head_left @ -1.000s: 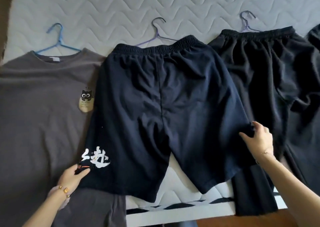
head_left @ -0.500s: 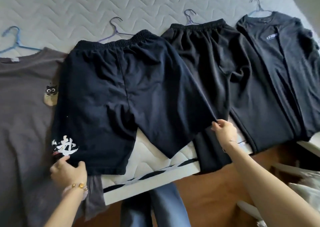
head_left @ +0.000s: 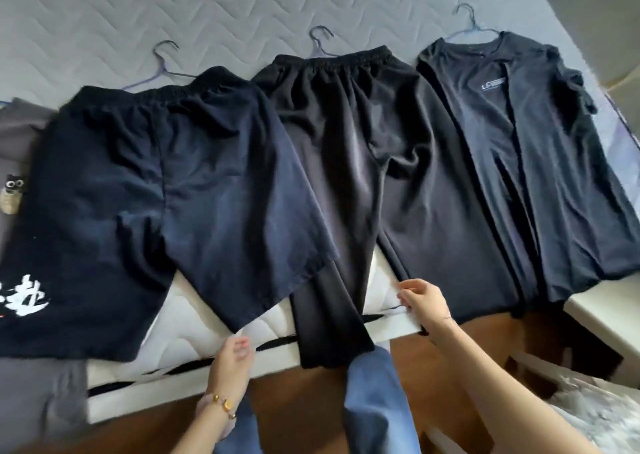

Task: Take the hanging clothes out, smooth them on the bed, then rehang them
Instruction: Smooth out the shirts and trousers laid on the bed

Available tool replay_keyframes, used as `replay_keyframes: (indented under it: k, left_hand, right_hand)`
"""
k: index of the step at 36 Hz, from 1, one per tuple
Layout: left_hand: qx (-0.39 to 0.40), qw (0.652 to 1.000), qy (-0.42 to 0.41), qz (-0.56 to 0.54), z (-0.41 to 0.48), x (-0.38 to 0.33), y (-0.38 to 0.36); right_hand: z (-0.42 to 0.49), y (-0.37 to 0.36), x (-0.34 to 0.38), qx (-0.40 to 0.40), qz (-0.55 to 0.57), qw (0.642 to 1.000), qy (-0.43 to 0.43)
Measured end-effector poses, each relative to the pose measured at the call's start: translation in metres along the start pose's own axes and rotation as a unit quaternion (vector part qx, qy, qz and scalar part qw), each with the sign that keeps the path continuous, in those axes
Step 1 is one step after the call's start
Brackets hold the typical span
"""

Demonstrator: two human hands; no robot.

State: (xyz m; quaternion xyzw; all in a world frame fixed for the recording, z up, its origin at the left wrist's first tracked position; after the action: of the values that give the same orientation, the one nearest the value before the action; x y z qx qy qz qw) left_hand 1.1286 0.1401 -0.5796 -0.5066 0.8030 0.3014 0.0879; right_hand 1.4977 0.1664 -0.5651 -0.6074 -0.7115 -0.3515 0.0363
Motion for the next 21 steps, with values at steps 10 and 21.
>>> replay_keyframes:
  k: [10,21]
  left_hand:
    - [-0.132,0.986,0.03,0.099,-0.036,-0.081,-0.138]
    - [-0.164,0.969,0.131,0.13,-0.023,-0.098,-0.155]
  right_hand:
    - [0.013,-0.05,-0.028,0.172,0.051,0.984,0.006]
    - [0.013,-0.063,-0.031,0.297,0.182,0.936,-0.055]
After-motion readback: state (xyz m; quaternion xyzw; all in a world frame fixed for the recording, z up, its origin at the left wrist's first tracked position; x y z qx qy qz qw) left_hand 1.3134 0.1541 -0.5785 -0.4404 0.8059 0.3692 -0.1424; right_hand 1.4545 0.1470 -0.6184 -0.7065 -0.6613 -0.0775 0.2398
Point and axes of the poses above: each hand's wrist, its own z-axis towards the middle knuckle, its own y-axis out of the back of the hand, x = y × z, the point moved 6 cm from there along z, towards the middle knuckle, and after that the axes turned 5 degrees about x, right-handed, at the moved point
